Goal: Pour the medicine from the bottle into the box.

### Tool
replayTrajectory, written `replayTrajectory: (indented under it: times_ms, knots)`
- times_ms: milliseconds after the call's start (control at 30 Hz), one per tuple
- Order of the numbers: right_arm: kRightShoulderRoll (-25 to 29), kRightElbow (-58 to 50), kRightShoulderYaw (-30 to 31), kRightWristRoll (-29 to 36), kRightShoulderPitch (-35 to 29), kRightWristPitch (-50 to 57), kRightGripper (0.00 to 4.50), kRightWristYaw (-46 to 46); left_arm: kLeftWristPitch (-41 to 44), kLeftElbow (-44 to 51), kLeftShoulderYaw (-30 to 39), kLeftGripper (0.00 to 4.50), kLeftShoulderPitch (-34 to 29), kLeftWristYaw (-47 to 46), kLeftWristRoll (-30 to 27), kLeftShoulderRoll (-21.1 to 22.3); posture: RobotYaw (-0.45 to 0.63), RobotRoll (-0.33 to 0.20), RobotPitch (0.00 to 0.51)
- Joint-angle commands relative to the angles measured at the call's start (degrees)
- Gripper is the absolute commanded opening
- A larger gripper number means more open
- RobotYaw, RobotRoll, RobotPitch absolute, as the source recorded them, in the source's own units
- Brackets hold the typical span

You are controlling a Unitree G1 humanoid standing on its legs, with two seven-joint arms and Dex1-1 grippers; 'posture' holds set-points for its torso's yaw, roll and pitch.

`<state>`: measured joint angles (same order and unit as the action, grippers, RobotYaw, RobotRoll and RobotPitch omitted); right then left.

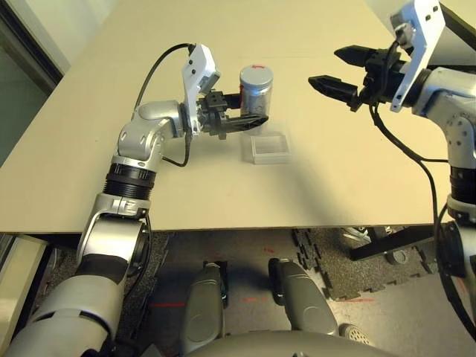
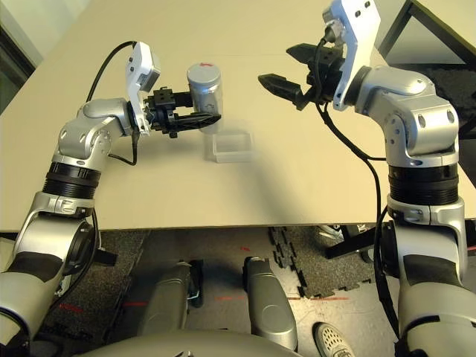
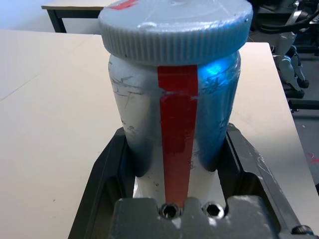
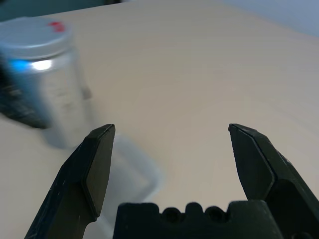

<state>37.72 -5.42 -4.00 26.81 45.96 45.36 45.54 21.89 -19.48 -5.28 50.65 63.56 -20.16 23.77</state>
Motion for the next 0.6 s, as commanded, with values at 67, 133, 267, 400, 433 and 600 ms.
replayTrajectory:
  times_ms: [67, 133, 267, 400, 433, 600]
  knots:
    - [-3.57, -5.56, 0.99, 3.99, 1.31, 3.84, 4.5, -1.37, -1.42, -2.85, -0.29, 2.46, 0.99, 0.84, 0.91, -0.46, -0.18, 0.0, 0.153]
    - [-5.05, -5.87, 1.48, 4.14, 2.13, 4.25, 4.5, -2.26, -1.84, -3.5, -0.44, 2.46, 1.34, 1.03, 1.08, -0.71, -0.18, 0.0, 0.152]
    - [-8.07, -5.45, 2.84, 4.16, 4.11, 4.53, 4.5, -3.77, -2.53, -4.2, -0.82, 2.46, 1.69, 1.23, 1.3, -1.21, -0.18, 0.0, 0.152]
    - [-9.79, -3.59, 4.53, 2.92, 5.68, 3.41, 4.5, -4.4, -2.76, -4.28, -0.98, 2.46, 1.69, 1.13, 1.37, -1.68, -0.19, 0.0, 0.152]
    - [-10.08, -3.23, 4.91, 2.75, 5.94, 3.21, 4.5, -4.4, -2.77, -4.22, -1.01, 2.46, 1.63, 1.09, 1.39, -1.8, -0.19, 0.0, 0.152]
    - [-11.05, -2.12, 6.49, 2.88, 6.67, 2.5, 4.5, -3.22, -2.73, -3.8, -0.91, 2.46, 1.36, 0.82, 1.55, -2.39, -0.17, 0.0, 0.153]
